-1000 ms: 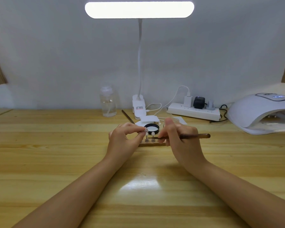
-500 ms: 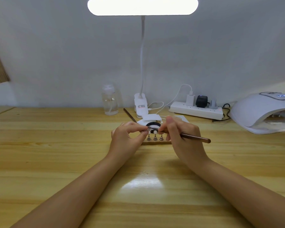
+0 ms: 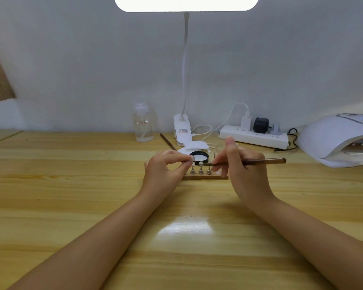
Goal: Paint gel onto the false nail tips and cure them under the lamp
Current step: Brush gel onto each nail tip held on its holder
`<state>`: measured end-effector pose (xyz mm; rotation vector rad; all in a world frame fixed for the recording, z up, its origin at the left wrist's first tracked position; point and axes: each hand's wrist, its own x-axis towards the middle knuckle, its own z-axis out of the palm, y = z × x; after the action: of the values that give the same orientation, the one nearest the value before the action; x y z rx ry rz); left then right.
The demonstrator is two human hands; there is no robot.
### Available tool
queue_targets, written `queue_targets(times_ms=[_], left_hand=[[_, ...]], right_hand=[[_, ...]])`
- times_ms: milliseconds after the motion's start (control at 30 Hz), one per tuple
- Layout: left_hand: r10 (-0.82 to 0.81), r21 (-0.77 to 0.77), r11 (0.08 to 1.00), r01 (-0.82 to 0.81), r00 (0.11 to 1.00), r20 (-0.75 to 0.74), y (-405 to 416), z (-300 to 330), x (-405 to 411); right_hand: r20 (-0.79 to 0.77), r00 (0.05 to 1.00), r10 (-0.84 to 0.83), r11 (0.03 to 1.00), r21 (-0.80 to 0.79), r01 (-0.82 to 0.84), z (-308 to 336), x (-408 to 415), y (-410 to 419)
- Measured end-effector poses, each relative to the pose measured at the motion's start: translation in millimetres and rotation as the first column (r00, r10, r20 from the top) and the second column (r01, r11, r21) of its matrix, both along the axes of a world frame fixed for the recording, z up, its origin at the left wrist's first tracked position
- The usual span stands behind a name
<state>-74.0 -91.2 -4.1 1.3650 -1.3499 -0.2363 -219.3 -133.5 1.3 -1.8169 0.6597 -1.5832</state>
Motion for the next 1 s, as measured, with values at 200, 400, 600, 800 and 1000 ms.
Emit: queue_targets(times_ms=[200,400,600,800,1000], left_hand=[[-0.009,-0.021,1.0,0.01,1.0,0.01,-0.7,-2.2,1.6],[0.022,-0.035,0.999,-0.023,0.999,-0.031,-0.6,-1.7,1.2],[0.004,-0.009,1.0,-0.004,0.999,-0.037,-0.8,-2.4,3.0],[0.029,0.01,1.0,-0.029,0.999,-0.027,-0.5,-0.6,2.2],[0.026,0.01,1.0,-0.026,0.999,-0.045,-3.1,-1.8,2.9]], right_hand=[[-0.051,0.999,0.004,1.0,-0.017,-0.005,0.9,4.1,3.4],[0.012,0.999,0.03,0.999,0.016,-0.031,4.0,3.7,4.4],[-0.021,0.999,0.042,0.997,0.071,-0.04,1.0,4.9,4.0],[0.026,1.0,0.011,0.999,0.045,-0.012,2.3,4.8,2.1],[0.038,0.998,0.047,0.992,0.116,-0.051,-1.0,4.5,3.1]])
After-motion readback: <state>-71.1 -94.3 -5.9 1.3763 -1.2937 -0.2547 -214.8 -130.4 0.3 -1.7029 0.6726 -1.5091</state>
